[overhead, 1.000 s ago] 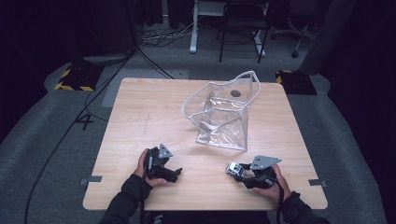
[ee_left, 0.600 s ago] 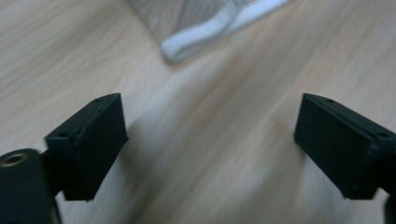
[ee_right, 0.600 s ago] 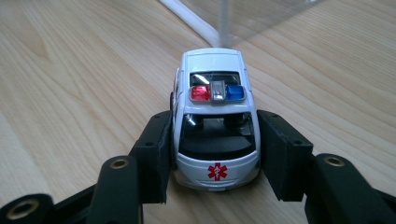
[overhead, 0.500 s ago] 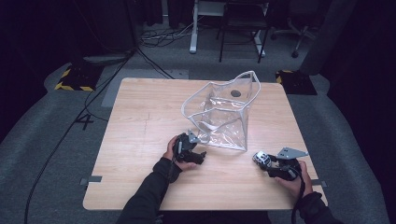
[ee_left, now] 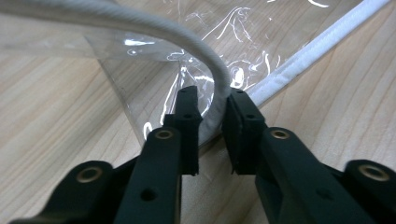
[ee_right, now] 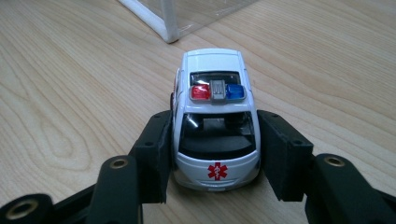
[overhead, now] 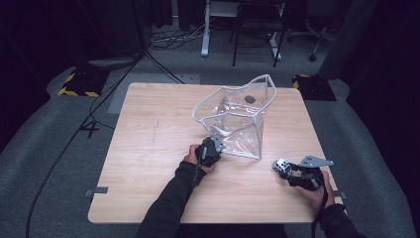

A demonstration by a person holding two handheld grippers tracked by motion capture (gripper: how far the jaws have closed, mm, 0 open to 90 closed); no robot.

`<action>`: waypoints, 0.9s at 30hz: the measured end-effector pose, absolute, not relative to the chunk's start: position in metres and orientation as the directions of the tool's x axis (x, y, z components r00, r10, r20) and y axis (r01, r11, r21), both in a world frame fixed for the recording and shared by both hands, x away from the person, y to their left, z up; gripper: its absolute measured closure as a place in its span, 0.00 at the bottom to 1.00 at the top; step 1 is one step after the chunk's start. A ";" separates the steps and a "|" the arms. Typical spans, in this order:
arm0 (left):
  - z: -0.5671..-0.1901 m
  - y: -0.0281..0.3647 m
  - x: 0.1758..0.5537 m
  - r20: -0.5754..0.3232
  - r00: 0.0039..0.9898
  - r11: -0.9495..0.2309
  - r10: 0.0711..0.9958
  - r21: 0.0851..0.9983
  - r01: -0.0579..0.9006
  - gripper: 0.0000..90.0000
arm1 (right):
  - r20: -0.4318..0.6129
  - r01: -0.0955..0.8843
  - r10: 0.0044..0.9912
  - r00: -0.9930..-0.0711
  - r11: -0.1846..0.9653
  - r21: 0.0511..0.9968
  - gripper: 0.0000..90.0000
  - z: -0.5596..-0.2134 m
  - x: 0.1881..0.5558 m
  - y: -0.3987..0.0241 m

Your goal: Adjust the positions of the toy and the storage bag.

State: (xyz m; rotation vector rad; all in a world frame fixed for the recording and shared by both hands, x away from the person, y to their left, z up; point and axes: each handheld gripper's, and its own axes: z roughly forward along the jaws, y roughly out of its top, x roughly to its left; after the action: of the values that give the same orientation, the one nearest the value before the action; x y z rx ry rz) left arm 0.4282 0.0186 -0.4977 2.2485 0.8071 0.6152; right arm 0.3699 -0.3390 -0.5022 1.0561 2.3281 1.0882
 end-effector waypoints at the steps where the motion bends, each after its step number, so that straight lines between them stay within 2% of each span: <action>1: -0.497 0.018 0.427 0.213 0.700 -0.600 0.682 0.710 0.369 0.89 | -0.009 0.477 0.755 -0.655 0.424 0.770 0.54 -0.502 0.370 -0.339; 5: -0.494 0.022 0.424 0.212 0.695 -0.583 0.687 0.731 0.355 0.96 | -0.011 0.476 0.755 -0.655 0.424 0.770 0.54 -0.502 0.370 -0.339; 12: -0.492 0.031 0.417 0.209 0.709 -0.592 0.673 0.728 0.347 0.97 | -0.011 0.476 0.755 -0.656 0.424 0.771 0.54 -0.502 0.370 -0.339; 19: -0.488 0.041 0.390 0.250 0.737 -0.648 0.628 0.692 0.318 0.97 | -0.011 0.476 0.755 -0.656 0.425 0.770 0.54 -0.502 0.370 -0.339; 22: -0.488 0.043 0.379 0.234 0.733 -0.640 0.639 0.691 0.336 0.96 | -0.014 0.474 0.753 -0.658 0.428 0.770 0.54 -0.502 0.370 -0.339; 23: -0.487 0.043 0.375 0.262 0.750 -0.669 0.607 0.678 0.304 0.96 | -0.011 0.476 0.755 -0.655 0.424 0.770 0.54 -0.502 0.370 -0.339; 27: -0.488 0.044 0.364 0.227 0.757 -0.648 0.613 0.693 0.317 0.96 | -0.013 0.475 0.753 -0.658 0.429 0.768 0.54 -0.502 0.370 -0.339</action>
State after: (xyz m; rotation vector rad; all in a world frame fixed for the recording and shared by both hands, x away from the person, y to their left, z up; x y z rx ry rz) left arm 0.3641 0.0435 -0.4877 2.3036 0.6930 0.5955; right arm 0.3703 -0.3394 -0.5021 1.0503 2.3323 1.0844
